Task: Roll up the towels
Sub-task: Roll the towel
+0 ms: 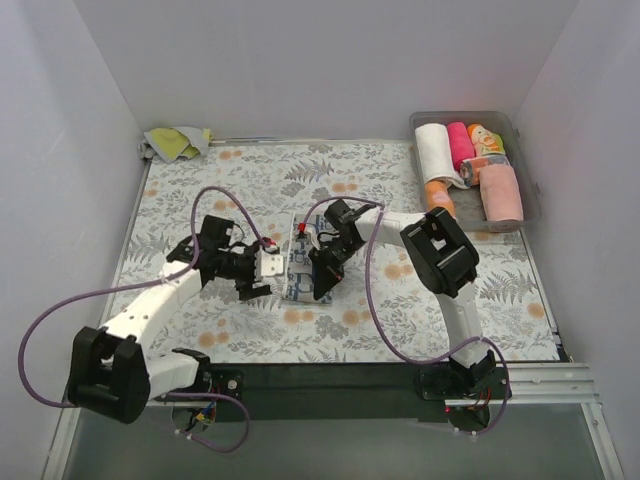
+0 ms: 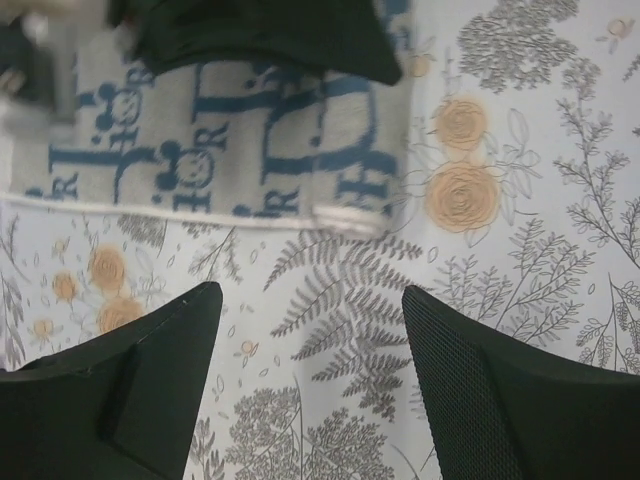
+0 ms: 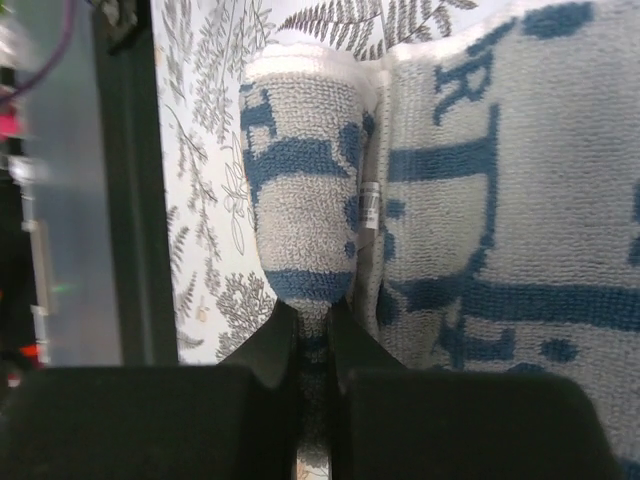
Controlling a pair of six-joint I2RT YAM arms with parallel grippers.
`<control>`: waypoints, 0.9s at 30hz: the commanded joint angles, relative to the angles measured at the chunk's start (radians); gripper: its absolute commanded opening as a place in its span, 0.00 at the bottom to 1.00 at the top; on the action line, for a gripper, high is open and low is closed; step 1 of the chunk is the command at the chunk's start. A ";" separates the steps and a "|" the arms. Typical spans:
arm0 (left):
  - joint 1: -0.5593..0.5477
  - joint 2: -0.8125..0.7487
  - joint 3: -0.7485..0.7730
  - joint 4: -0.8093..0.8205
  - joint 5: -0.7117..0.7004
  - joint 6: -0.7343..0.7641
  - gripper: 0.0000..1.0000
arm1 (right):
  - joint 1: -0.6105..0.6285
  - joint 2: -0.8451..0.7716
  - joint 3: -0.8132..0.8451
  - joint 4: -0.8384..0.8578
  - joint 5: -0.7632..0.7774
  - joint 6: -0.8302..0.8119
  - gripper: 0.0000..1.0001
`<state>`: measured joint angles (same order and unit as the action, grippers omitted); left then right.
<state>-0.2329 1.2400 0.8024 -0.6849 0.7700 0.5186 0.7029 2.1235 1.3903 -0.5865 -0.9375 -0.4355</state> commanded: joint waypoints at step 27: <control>-0.522 0.214 -0.089 0.144 -0.364 -0.008 0.13 | -0.204 0.034 0.150 -0.179 0.054 0.102 0.47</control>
<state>-0.7708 1.4246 0.6838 -0.3225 0.3370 0.5438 0.5961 2.2681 1.5539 -0.8124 -1.0710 -0.3340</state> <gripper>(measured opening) 0.207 0.443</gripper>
